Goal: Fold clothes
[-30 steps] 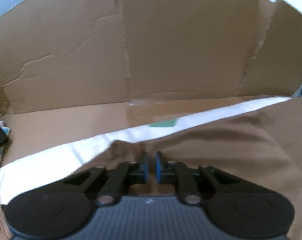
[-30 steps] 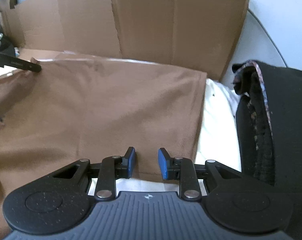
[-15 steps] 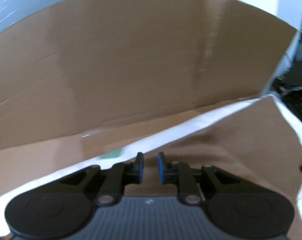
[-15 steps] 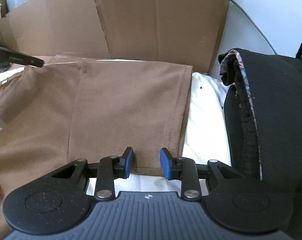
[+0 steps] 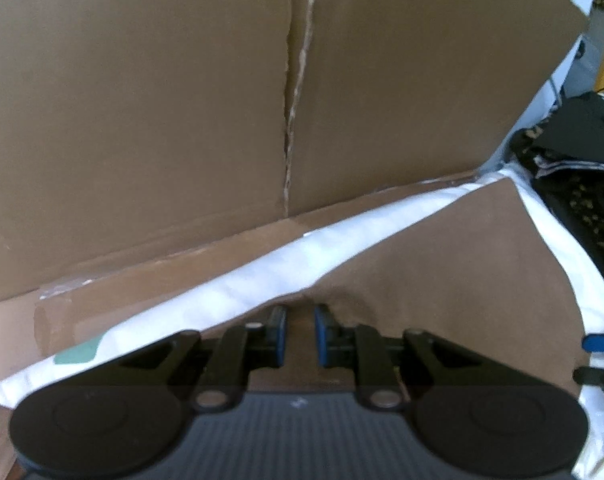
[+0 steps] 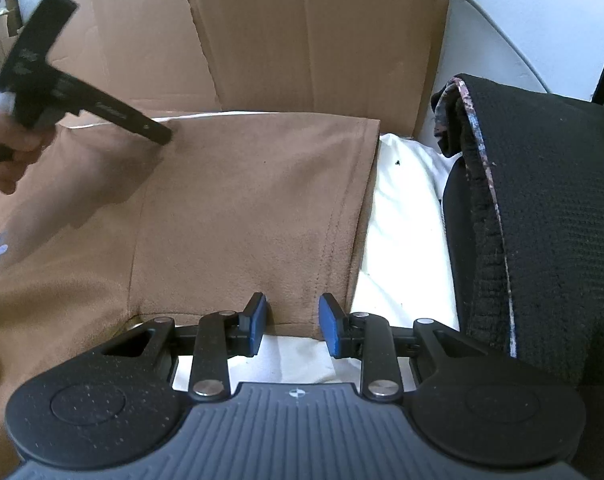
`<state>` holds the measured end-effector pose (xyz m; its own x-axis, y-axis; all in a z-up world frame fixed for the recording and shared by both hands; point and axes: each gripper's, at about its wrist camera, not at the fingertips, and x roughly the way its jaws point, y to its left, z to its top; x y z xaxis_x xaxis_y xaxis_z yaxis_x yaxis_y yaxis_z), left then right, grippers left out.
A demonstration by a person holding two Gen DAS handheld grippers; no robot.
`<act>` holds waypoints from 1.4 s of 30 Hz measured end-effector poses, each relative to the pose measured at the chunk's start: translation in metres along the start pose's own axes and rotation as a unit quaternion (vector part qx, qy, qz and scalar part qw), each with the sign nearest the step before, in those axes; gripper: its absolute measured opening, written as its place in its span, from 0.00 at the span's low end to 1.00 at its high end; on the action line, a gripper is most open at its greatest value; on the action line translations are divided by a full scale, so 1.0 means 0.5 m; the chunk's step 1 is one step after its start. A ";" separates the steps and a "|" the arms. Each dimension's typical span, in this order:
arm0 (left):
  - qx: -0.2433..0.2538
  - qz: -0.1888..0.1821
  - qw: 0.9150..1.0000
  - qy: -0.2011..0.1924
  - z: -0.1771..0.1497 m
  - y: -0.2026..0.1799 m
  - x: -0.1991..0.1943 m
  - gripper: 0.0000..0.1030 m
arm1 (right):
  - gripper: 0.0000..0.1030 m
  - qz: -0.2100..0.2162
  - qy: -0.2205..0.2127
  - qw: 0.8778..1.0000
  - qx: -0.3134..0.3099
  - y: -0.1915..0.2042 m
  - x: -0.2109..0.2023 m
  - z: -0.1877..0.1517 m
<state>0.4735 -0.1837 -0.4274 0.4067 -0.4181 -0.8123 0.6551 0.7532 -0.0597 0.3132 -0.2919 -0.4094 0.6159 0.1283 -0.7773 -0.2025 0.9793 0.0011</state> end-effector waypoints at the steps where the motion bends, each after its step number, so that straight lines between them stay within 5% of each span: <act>1: 0.000 0.001 1.000 0.002 0.003 -0.001 0.005 0.14 | 0.34 0.001 0.000 1.000 -0.002 -0.001 0.001 -0.001; 13: -0.007 0.019 1.000 0.003 0.046 -0.002 0.004 0.14 | 0.34 0.007 0.006 1.000 0.003 -0.006 0.001 -0.003; 17: 0.002 0.020 1.000 -0.014 0.054 0.005 -0.040 0.31 | 0.35 0.018 0.001 1.000 0.026 -0.007 -0.014 0.008; 23: 0.002 0.034 0.999 -0.023 0.027 0.045 -0.164 0.34 | 0.35 0.028 -0.027 0.999 0.026 0.004 -0.046 0.037; 26: -0.015 0.044 0.998 -0.036 -0.001 0.080 -0.254 0.51 | 0.36 0.034 -0.035 0.999 0.019 0.012 -0.055 0.049; 32: 0.021 0.071 0.997 -0.013 -0.061 0.166 -0.396 0.51 | 0.36 0.040 -0.038 0.998 0.012 0.028 -0.062 0.055; 42: -0.038 0.154 0.987 0.013 -0.187 0.324 -0.587 0.55 | 0.36 0.054 -0.042 0.998 0.007 0.052 -0.079 0.061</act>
<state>0.4009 0.1085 -0.2528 0.5617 -0.1516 -0.8134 0.4532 0.8788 0.1492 0.3067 -0.2667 -0.3596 0.6523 0.2453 -0.7172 -0.2609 0.9610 0.0914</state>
